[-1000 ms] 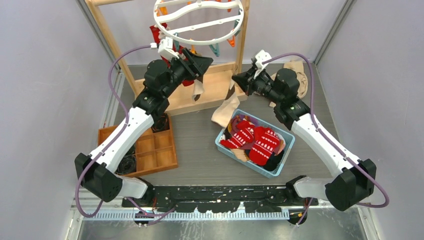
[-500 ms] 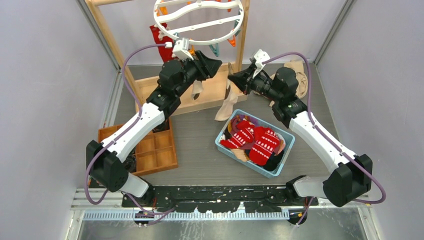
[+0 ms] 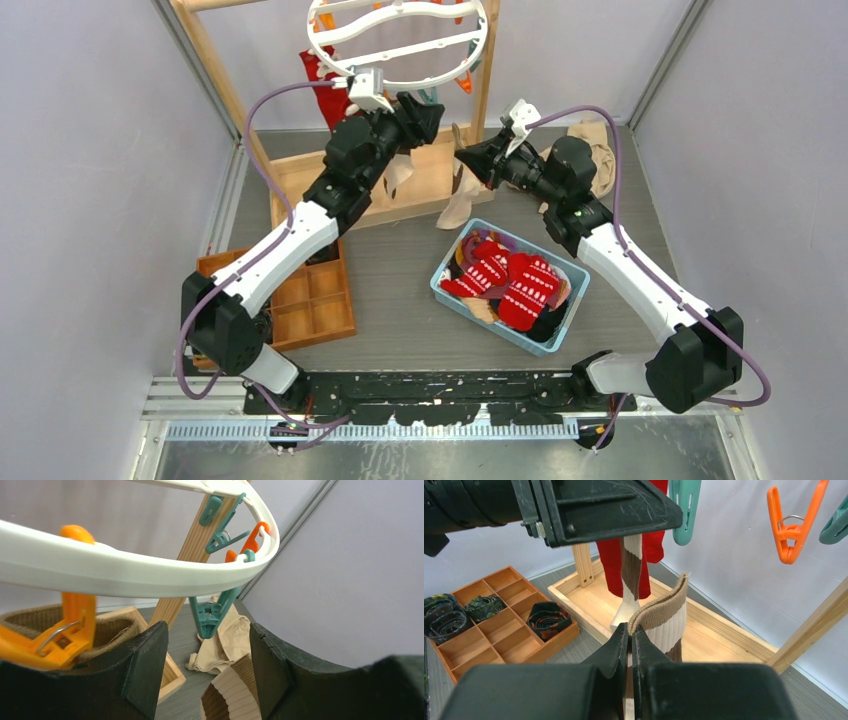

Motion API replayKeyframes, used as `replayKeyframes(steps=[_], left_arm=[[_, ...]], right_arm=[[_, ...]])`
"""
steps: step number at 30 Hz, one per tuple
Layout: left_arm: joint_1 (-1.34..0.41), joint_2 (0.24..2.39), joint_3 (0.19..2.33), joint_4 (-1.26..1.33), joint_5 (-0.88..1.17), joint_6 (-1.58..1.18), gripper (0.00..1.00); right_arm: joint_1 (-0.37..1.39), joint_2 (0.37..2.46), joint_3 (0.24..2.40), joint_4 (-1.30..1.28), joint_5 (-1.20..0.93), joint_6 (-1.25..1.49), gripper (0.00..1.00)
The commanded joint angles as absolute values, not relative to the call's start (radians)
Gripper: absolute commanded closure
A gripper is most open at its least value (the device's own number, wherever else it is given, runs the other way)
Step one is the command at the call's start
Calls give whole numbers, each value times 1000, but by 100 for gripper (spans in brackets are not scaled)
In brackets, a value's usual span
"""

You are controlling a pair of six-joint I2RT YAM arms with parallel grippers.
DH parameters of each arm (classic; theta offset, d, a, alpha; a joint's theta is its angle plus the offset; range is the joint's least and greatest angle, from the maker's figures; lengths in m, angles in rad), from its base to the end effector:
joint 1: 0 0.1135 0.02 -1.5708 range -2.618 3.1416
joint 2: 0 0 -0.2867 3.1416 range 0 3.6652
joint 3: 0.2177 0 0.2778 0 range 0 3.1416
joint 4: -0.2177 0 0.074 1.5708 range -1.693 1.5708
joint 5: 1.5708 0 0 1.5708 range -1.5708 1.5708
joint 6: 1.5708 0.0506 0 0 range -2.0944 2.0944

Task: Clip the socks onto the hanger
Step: Open the clamp at the hanger.

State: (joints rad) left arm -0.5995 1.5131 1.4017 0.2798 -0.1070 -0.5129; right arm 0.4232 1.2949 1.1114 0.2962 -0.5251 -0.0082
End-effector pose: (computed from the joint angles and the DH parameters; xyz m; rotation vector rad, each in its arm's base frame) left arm 0.3352 -0.2225 0.4500 -0.0292 1.4568 -0.8431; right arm 0.2965 0.1614 0.4121 -0.7367 1.3234 0.7160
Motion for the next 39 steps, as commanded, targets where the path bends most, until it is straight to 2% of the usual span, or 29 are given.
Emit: replayKeyframes(steps=[1, 10, 30, 39], left_arm=[[-631, 1531, 1432, 407, -179, -424, 38], [-643, 1572, 1477, 415, -295, -390, 41], [-652, 1639, 1551, 458, -324, -369, 47], [-653, 1658, 1581, 453, -325, -368, 57]], right_arm=[[421, 1283, 1102, 371, -526, 0, 99], [421, 1279, 1094, 377, -525, 21, 99], [417, 1272, 1082, 382, -523, 24, 99], [411, 1268, 1076, 383, -523, 24, 99]])
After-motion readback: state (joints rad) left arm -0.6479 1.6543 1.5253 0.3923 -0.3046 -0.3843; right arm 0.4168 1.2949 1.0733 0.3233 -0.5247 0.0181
